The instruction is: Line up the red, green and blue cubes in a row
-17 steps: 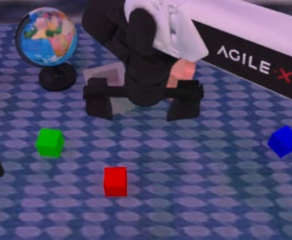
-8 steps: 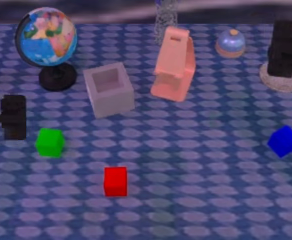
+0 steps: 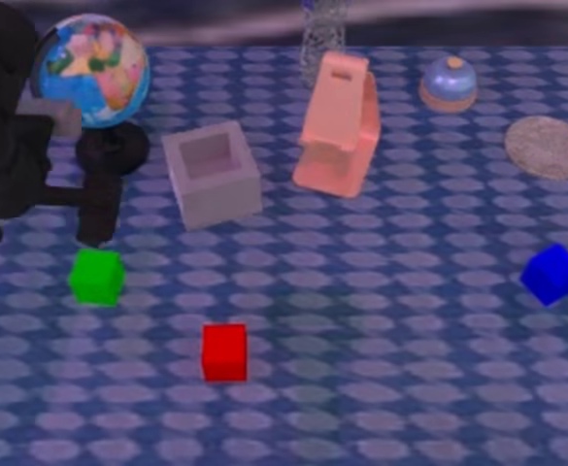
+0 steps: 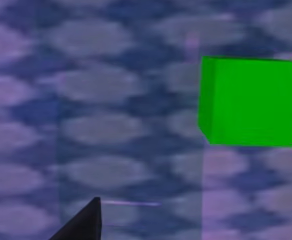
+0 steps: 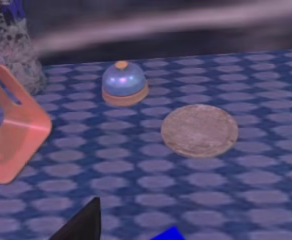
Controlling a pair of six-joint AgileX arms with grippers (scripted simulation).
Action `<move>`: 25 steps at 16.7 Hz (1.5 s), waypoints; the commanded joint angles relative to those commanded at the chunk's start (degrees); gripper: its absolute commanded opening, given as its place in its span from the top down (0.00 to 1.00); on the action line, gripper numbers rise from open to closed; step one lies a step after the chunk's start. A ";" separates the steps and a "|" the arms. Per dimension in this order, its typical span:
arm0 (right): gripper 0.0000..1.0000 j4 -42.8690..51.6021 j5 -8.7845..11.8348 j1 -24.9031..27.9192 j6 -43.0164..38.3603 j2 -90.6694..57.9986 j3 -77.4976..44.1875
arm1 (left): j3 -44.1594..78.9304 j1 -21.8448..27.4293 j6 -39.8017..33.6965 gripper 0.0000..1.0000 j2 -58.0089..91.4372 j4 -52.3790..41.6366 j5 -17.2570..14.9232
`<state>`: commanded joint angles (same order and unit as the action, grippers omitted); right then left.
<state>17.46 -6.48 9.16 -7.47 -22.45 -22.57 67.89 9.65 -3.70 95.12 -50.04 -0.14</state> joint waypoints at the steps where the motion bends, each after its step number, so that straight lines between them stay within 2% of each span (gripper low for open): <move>1: 0.00 -3.07 0.93 -1.66 1.55 4.12 4.33 | 2.74 0.36 -0.15 0.00 3.39 -1.86 0.01; 5: 0.00 -12.96 4.54 -6.54 5.86 17.31 17.26 | 11.62 1.51 -0.61 0.00 13.99 -7.44 0.04; 8: 0.00 -16.98 6.25 -8.37 7.32 21.87 21.97 | 15.09 1.94 -0.79 0.00 18.12 -9.40 0.06; 16: 0.00 -17.46 6.48 -8.58 7.47 22.45 22.57 | 15.38 1.81 -0.75 0.00 19.35 -8.88 0.06; 25: 0.00 -17.46 6.48 -8.58 7.47 22.45 22.57 | 7.00 1.90 -0.63 0.00 25.65 5.91 0.02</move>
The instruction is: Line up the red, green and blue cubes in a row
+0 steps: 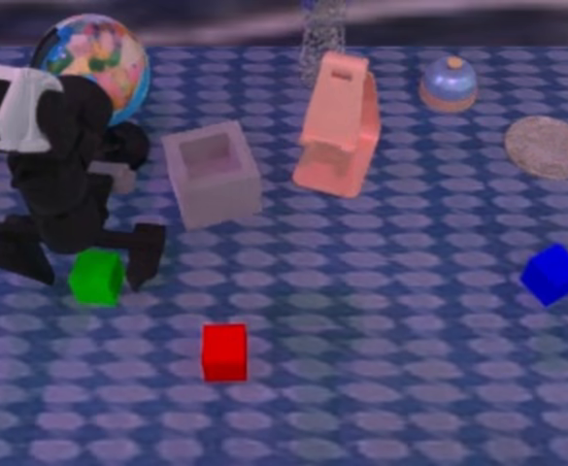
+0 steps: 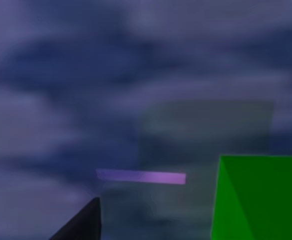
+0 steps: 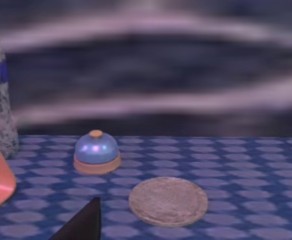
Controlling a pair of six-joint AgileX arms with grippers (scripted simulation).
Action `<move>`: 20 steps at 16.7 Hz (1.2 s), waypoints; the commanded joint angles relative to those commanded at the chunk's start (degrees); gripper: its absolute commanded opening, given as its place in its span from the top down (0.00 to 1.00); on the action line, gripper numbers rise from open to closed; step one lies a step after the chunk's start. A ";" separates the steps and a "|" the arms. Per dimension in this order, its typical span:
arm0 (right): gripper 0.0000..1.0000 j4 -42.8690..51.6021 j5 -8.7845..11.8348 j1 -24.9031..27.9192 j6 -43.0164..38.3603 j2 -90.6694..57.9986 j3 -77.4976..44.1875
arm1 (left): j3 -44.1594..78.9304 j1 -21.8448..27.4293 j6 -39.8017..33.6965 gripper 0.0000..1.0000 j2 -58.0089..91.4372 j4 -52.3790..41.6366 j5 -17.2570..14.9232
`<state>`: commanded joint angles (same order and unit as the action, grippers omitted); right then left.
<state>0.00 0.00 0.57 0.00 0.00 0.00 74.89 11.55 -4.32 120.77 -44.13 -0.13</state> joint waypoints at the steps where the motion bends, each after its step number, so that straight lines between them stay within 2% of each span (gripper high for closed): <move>1: 0.00 0.00 0.00 0.00 0.00 0.00 0.00 | -0.31 0.00 0.00 0.00 0.23 0.54 0.00; 5: 0.00 0.00 0.00 0.00 0.00 0.00 0.00 | -0.34 0.00 0.00 0.00 0.26 0.60 0.00; 18: 0.00 0.00 0.00 0.00 0.00 0.00 0.00 | -0.34 0.00 0.00 0.98 0.26 0.60 0.00; 20: 0.00 0.00 0.00 0.00 0.00 0.00 0.00 | -0.34 0.00 0.00 1.00 0.26 0.60 0.00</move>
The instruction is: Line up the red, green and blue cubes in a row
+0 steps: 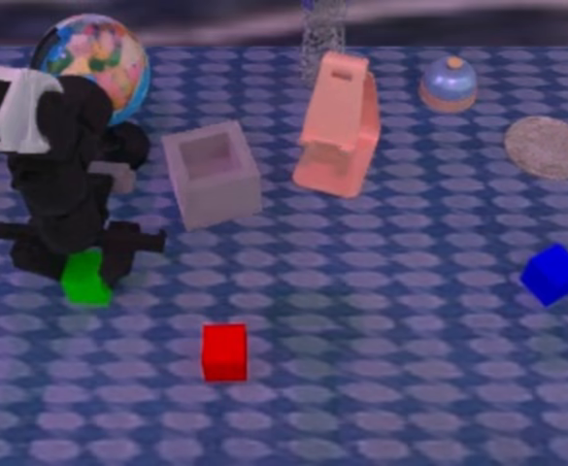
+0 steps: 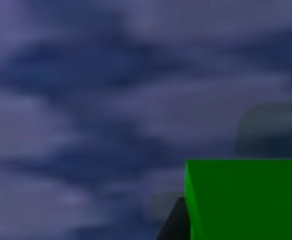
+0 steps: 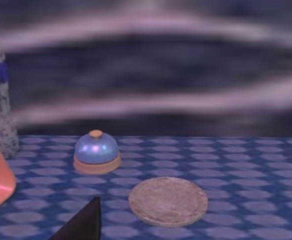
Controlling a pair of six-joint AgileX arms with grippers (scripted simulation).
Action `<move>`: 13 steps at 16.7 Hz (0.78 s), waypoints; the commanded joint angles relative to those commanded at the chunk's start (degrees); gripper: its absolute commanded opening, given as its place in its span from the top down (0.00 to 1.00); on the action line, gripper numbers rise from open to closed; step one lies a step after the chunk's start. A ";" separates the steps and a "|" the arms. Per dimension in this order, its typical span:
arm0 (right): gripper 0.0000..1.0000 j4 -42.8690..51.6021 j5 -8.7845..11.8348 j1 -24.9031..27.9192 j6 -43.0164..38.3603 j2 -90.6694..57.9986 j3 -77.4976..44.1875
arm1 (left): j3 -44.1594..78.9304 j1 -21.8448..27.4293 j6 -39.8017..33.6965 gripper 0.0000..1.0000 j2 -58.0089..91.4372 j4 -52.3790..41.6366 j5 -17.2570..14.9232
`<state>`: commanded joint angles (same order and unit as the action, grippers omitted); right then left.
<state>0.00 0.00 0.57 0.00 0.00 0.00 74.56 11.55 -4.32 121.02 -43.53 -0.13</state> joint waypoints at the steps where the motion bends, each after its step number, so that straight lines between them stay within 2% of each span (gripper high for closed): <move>1: 0.00 0.00 0.00 0.00 0.00 0.00 0.00 | 0.00 0.00 0.00 1.00 0.00 0.00 0.00; 8: 0.00 0.00 0.00 0.00 0.00 0.00 0.00 | 0.32 -0.06 0.05 1.00 -0.84 -0.50 0.05; 13: 0.00 0.00 0.00 0.00 0.00 0.00 0.00 | 4.86 -0.81 -0.21 1.00 -4.20 -8.90 0.09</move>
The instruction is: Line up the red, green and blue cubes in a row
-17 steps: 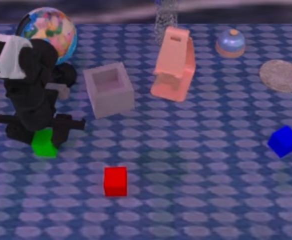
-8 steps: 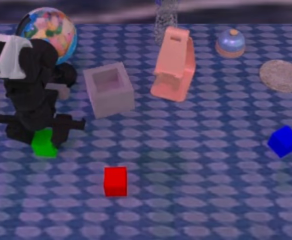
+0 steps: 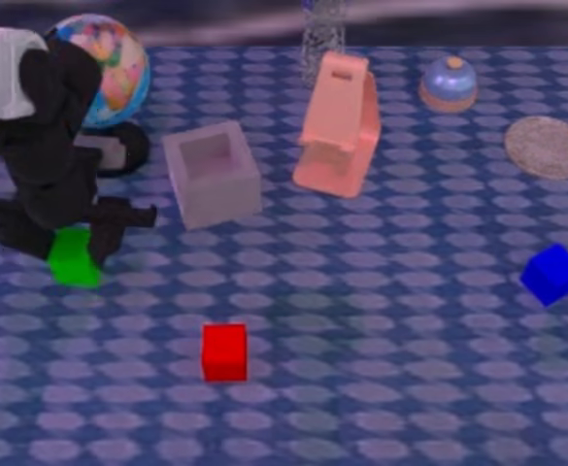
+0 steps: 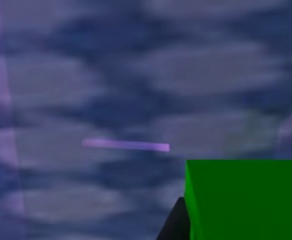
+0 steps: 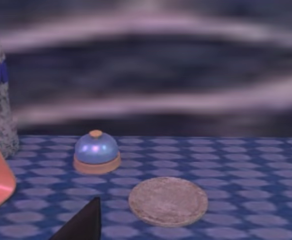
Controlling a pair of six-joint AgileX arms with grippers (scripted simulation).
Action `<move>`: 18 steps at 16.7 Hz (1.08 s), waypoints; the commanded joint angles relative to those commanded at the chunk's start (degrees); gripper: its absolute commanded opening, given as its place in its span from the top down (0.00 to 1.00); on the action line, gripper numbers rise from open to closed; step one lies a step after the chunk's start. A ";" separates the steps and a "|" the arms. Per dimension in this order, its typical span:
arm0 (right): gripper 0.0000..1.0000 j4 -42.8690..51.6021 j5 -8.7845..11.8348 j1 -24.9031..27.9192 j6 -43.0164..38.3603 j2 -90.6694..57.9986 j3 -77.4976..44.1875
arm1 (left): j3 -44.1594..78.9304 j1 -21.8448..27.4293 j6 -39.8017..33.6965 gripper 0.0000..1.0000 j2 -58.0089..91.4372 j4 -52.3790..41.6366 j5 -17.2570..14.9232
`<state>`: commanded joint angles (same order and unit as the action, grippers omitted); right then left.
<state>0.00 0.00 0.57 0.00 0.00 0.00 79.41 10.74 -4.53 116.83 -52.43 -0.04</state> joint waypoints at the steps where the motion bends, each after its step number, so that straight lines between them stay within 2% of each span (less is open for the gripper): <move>1: 0.00 0.00 0.00 0.00 0.00 0.00 0.00 | 1.14 -0.11 0.03 1.00 -0.97 -2.10 0.00; 4: 0.00 0.00 0.00 0.00 0.00 0.00 0.00 | 3.10 -0.30 0.10 1.00 -2.91 -5.51 0.01; 8: 0.00 0.00 0.00 0.00 0.00 0.00 0.00 | 3.09 0.15 0.06 1.00 -2.65 -5.47 0.04; 10: 0.00 0.00 0.00 0.00 0.00 0.00 0.00 | 4.30 2.12 -1.92 1.00 -1.79 -6.19 0.04; 13: 0.00 0.00 0.00 0.00 0.00 0.00 0.00 | 7.64 8.81 -9.42 1.00 0.29 -8.21 0.07; 18: 0.00 0.00 0.00 0.00 0.00 0.00 0.00 | 14.49 24.82 -29.94 1.00 3.35 -11.85 0.20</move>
<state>0.00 0.00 0.57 0.00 0.00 0.00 93.90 35.56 -34.47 120.18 -64.29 0.16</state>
